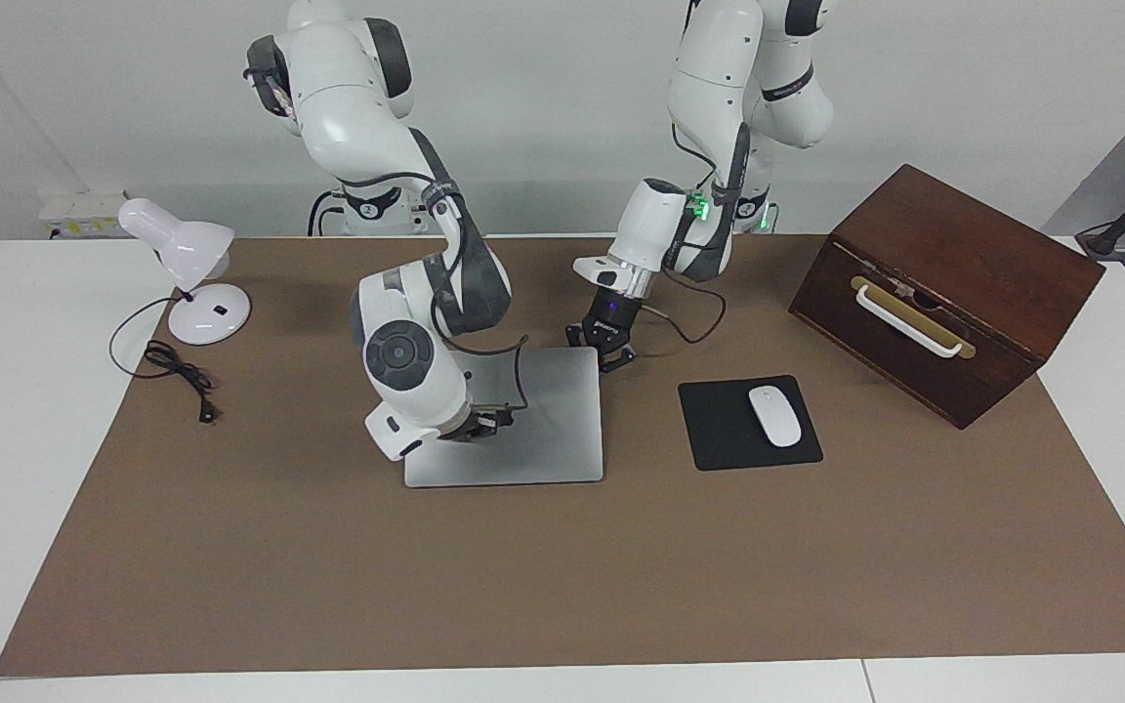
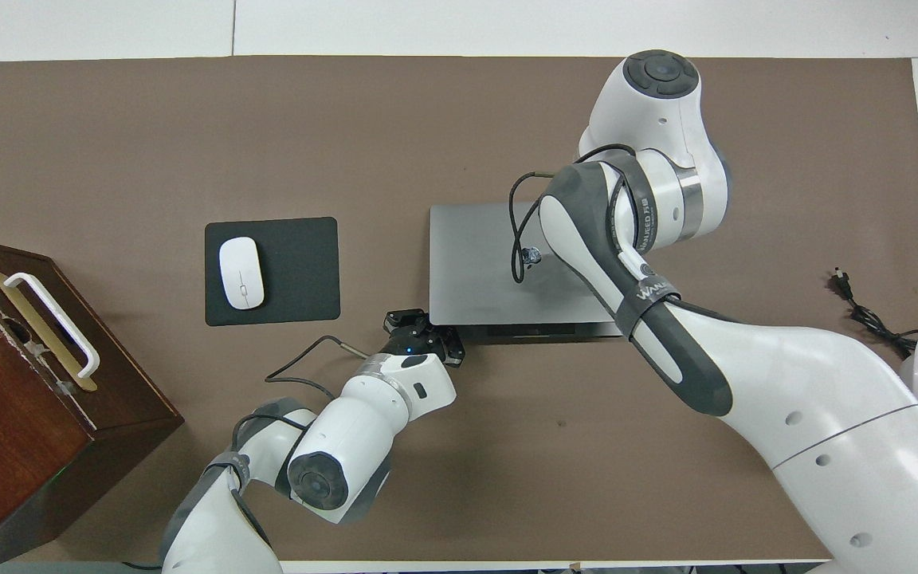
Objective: Close laptop with both arms
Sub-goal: 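Push the laptop lid down toward the keyboard with the right gripper, then press the closed lid flat with the right gripper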
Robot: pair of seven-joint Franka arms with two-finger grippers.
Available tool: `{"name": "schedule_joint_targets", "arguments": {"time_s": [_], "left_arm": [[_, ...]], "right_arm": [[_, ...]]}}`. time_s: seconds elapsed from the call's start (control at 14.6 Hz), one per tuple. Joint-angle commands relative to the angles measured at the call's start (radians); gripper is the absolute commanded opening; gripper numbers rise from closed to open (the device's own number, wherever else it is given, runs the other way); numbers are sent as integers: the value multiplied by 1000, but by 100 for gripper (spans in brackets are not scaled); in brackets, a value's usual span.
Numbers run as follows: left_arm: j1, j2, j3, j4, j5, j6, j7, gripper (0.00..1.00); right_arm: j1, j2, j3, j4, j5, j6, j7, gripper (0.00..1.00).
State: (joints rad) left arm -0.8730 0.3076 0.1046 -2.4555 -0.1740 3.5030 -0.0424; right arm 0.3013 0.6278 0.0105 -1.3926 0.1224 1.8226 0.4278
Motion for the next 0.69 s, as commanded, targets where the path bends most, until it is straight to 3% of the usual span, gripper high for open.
{"name": "schedule_joint_targets", "arguments": {"time_s": [0.0,0.62], "left_arm": [[-20,65,15,-11,5,4,10,0],[-18,67,15,-17,5,4,10,0]], "right_arm": [[-2,-36,9,-66,23,47,17,0],[-1,-37,9,-43,23,40,31,0]]}}
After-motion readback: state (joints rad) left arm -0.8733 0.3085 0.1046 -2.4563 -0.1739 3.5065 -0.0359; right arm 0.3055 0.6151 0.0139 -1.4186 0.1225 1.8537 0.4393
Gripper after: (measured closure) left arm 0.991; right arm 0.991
